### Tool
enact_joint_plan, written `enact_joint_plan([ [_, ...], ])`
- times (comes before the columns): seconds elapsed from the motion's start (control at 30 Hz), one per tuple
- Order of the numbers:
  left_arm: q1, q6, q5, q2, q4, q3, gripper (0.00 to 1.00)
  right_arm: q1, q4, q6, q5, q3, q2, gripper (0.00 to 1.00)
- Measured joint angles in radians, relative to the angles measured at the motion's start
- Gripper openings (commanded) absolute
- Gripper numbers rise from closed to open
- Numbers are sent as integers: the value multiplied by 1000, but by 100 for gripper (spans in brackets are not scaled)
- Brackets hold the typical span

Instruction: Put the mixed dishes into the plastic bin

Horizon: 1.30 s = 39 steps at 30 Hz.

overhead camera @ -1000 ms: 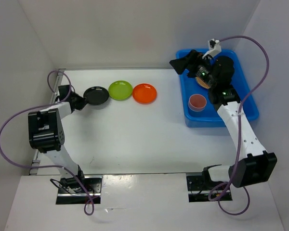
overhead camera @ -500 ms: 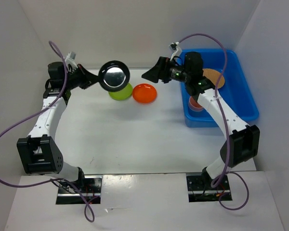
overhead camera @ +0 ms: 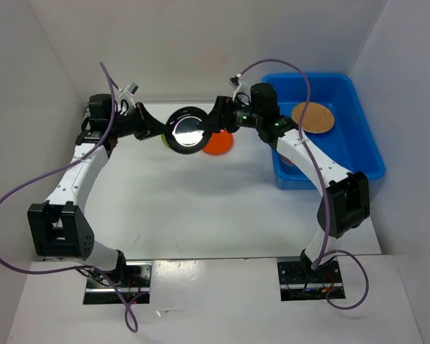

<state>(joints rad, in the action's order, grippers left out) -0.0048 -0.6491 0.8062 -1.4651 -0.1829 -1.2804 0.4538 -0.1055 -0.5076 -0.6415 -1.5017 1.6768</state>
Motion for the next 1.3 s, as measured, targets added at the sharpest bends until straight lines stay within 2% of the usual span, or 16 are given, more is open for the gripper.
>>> enact_joint_plan([
  [0.1,-23,14,3,-6,-1,-5,0,8,-12,8,0,-16,35,62],
  [0.13,-31,17,3,-11,-1,-6,0,9,-18,9,1,-25,49,46],
  [0.2,-41,19,3,-21,-2,-7,0,9,-29,8,-1,-41,75,28],
  [0.23,-43,21,1,-26,-4,-7,0,9,-32,5,-1,-46,84,14],
  [0.3,-43,42,-12,-38,-19,-7,0,8,-37,-17,-11,-50,91,2],
  [0.37,-44,53,-8,-51,-16,-9,4,9,-48,-19,15,-58,91,0],
  [0.43,-50,69,-23,-60,-18,-14,17,8,-51,-23,19,-58,91,0],
  [0.47,-51,71,-29,-67,-21,-18,27,9,-53,-22,26,-58,91,0],
  [0.5,-53,70,-37,-75,-23,-23,52,8,-53,-16,37,-58,91,0],
  [0.53,-53,73,-50,-82,-27,-30,62,8,-58,-11,57,-58,91,0],
  [0.57,-52,67,-61,-90,-33,-40,69,7,-69,-7,81,-58,91,0],
  [0.6,-48,68,-71,-94,-36,-49,80,5,-80,-3,99,-58,89,0],
  [0.7,-18,70,-93,-95,-34,-64,93,-27,-106,3,152,-53,69,0],
  [0.93,60,46,-254,-149,37,-66,96,-283,-108,0,332,-10,-81,0],
  [1.13,59,-37,-366,-406,158,-18,94,-522,26,-85,425,101,-178,0],
  [1.3,58,-101,-410,-536,182,14,94,-616,106,-158,518,205,-179,0],
])
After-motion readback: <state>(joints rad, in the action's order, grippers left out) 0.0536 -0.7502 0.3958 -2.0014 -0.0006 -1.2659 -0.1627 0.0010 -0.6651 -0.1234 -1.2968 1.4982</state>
